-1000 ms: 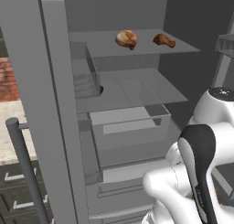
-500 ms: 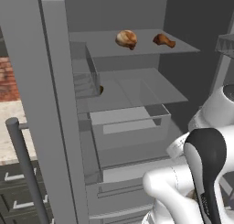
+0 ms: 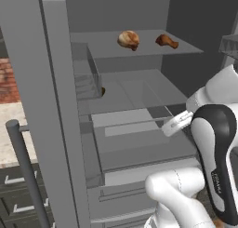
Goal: Gather the avocado and squash from the fridge and place them on a tray on the dining counter. Then gather the chicken drumsticks from the fridge and place them on the other tray.
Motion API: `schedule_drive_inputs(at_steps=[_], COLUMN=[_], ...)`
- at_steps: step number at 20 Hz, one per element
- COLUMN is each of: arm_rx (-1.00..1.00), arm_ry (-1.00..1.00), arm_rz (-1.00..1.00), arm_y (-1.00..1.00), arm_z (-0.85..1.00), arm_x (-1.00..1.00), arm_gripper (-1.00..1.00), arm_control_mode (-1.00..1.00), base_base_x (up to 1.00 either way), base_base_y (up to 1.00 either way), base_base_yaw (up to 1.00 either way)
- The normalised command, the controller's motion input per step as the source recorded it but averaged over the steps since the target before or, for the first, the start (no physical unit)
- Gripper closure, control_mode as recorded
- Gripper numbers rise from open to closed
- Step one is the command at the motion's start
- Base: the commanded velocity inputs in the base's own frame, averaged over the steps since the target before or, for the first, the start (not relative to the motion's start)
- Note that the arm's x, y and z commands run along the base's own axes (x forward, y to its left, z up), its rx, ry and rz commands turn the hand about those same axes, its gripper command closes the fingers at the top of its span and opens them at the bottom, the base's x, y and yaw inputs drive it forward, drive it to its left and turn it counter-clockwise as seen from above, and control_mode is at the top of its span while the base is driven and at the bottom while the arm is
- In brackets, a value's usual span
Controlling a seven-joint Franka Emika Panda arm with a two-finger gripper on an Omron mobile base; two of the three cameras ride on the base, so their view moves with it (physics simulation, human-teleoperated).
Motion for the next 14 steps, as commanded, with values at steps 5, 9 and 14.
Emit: schedule_drive_inputs(at_steps=[5, 9, 14], arm_rx=[0.08, 0.0, 0.0], arm_ry=[-0.08, -0.14, -0.2], arm_rz=[0.15, 0.09, 0.08], arm_y=[0.14, 0.14, 0.05], arm_z=[0.06, 0.0, 0.0], arm_x=[0.58, 0.44, 0.42], arm_gripper=[-1.0, -1.0, -1.0], arm_control_mode=[-1.0, -1.0, -1.0], base_base_x=[0.0, 0.0, 0.0], base_base_y=[0.0, 0.0, 0.0], base_base_yaw=[0.0, 0.0, 0.0])
